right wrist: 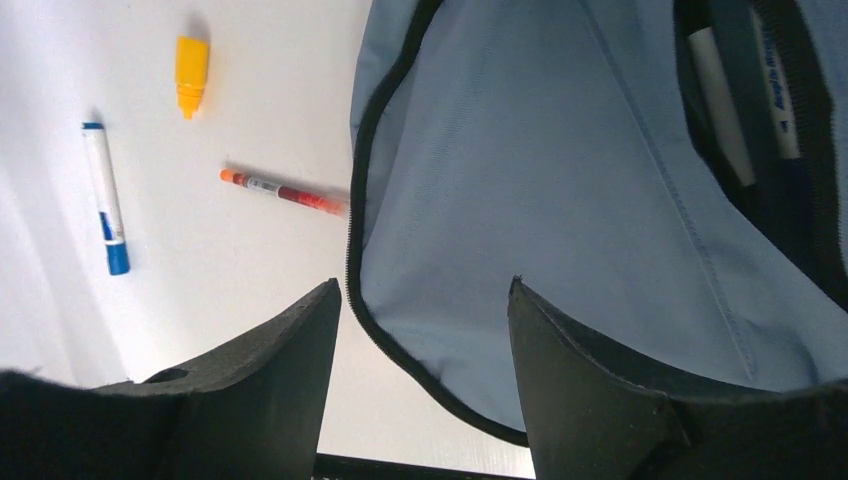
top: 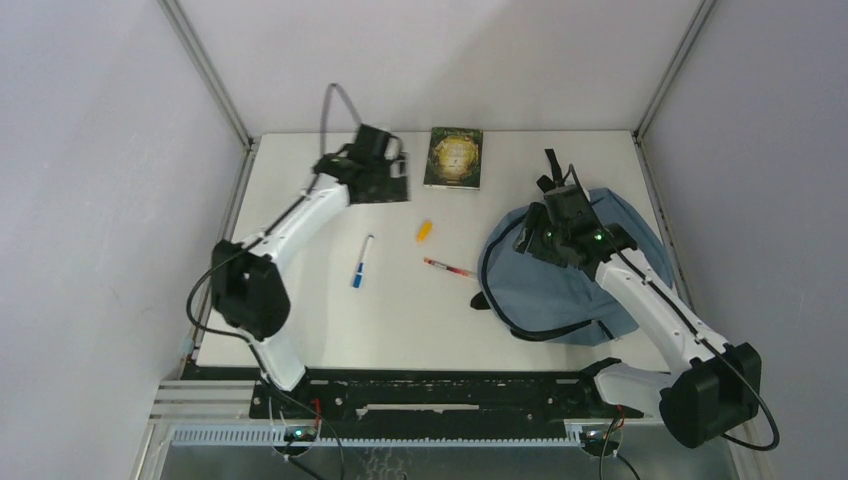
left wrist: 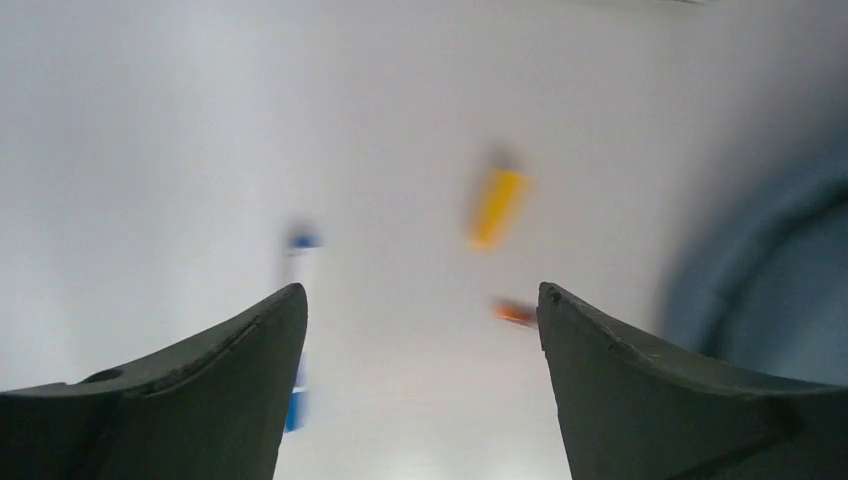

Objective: Pack the student bag
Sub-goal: Adjust the student bag at the center of the board, then pick up the stationery from the center of the board.

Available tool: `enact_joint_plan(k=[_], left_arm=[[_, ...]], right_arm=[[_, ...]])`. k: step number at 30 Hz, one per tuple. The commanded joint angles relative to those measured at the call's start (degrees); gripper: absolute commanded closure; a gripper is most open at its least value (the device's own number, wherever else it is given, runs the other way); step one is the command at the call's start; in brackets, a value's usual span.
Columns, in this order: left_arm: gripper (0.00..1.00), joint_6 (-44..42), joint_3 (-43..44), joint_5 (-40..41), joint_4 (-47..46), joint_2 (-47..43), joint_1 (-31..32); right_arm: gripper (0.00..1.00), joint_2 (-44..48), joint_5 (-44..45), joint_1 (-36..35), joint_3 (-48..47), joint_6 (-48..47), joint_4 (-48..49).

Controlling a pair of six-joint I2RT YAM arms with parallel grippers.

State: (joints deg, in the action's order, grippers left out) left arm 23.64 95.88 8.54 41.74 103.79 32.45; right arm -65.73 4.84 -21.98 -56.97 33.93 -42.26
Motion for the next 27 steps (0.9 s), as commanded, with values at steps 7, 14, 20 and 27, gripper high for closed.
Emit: enact_joint_plan(k=[7,14,20,27], left_arm=[[0.1,-13.8,-19.2,5.8,0.3,0.2,-14.4],[0.34,-14.5,-23.1,-5.2,-1.5,3.3,-22.0],[0.46,-13.4,-24.6,-5.7,-0.9,2.6,-22.8],[0.56,-11.4,-22.5,-5.5,1.1,4.1,-23.0]], right_arm=[[0.3,-3.5,-4.0,-1.1,-1.1,0.8,5.5],[0.3,-3.3,-3.4,-1.1,-1.1,1.3,4.2],[0.31,-2.8,-3.7,-0.4,-1.1,1.4,5.0],[0.32,-1.5,-5.7,1.9,-1.1,1.2,5.9]])
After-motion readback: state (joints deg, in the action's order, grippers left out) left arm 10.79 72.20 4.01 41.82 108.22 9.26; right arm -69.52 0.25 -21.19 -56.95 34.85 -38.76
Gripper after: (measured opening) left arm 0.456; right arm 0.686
